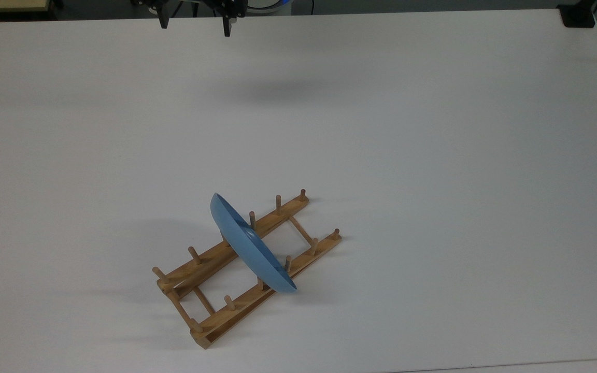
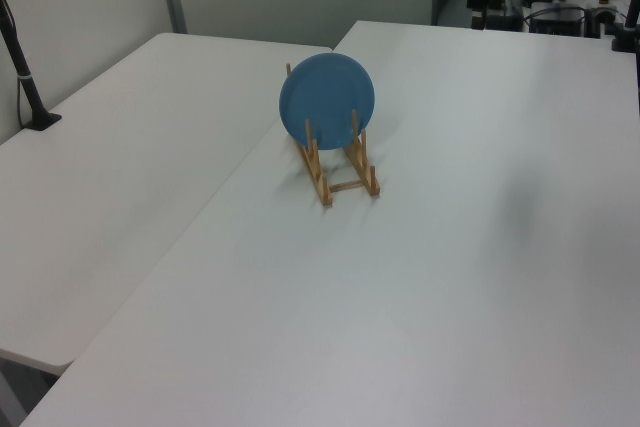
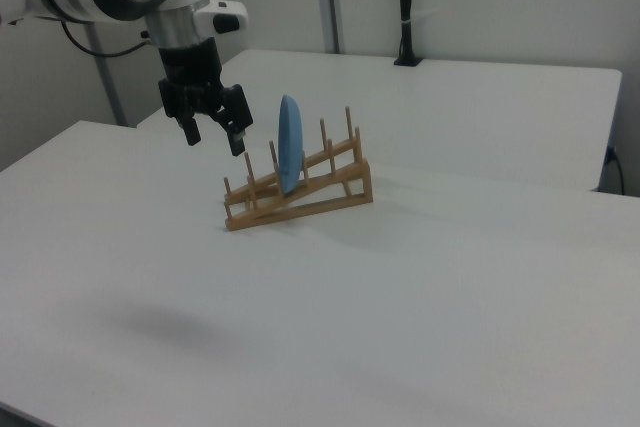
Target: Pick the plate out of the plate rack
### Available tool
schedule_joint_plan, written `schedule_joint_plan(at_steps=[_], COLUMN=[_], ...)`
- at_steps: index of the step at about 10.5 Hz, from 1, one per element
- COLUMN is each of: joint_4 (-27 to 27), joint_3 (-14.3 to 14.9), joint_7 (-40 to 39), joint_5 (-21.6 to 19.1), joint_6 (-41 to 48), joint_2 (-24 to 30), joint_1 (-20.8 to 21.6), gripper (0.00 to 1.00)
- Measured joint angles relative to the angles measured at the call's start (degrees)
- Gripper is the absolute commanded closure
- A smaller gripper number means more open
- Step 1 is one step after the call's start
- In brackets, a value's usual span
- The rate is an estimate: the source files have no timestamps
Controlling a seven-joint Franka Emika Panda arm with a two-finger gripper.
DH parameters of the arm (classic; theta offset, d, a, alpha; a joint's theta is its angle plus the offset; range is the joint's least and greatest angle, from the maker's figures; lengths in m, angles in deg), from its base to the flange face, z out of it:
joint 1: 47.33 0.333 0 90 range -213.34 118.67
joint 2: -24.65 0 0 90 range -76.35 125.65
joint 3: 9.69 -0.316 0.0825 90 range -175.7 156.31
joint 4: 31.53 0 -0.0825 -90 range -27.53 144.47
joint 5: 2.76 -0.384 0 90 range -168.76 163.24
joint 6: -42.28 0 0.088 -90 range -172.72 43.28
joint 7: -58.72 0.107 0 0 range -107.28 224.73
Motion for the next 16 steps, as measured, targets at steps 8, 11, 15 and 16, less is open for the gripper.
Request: schedule_joint_plan(at_steps=[8,11,15,16], joint_4=[-2.7,-4.92,-6.56,-6.79], joint_3=[-0.89,-0.96,-0.95,-0.94], joint_7=[0.08,8.6,19.05,19.41], joint_5=[6.4,14.25,23.13,24.25], joint_6=[-23.76,-31.9,-39.97,-39.98], joint_2=[-8.8,-15.85,-20.9,-21.46], joint_1=[3.4,6.23,6.12,6.1], gripper=[0.0,0.2,0.41,0.47])
